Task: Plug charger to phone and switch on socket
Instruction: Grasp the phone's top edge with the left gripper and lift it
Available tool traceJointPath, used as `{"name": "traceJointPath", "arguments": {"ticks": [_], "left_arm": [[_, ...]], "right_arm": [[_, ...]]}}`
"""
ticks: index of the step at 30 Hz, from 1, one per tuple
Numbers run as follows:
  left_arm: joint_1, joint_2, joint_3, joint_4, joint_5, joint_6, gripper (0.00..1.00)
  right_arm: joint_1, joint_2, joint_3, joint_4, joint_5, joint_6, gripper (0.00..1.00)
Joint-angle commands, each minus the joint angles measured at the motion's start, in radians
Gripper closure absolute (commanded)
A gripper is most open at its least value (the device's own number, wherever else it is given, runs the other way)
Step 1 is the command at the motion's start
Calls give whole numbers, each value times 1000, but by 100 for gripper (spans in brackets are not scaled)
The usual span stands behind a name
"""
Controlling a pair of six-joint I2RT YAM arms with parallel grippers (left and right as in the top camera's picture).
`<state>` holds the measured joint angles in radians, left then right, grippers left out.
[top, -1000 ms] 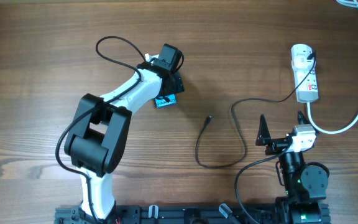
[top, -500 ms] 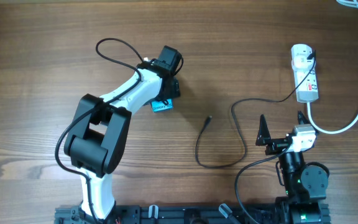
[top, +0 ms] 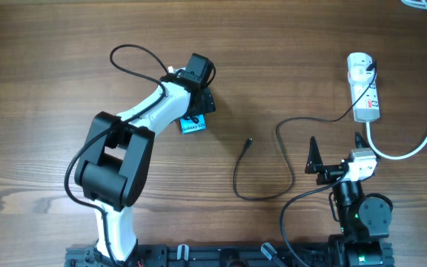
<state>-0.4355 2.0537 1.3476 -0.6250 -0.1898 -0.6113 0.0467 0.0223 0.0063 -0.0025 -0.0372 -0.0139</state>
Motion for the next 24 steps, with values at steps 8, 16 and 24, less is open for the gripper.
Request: {"name": "traceJointPath", "arguments": {"ticks": [8, 16, 24], "left_arm": [[-1, 23, -77, 93, 6, 1, 13], [2, 7, -77, 87, 6, 1, 20], [2, 1, -77, 95, 6, 1, 21]], "right_arm": [[-3, -2, -1, 3, -15, -12, 0], [-3, -2, -1, 3, -15, -12, 0], [-3, -2, -1, 3, -15, -12, 0]]}}
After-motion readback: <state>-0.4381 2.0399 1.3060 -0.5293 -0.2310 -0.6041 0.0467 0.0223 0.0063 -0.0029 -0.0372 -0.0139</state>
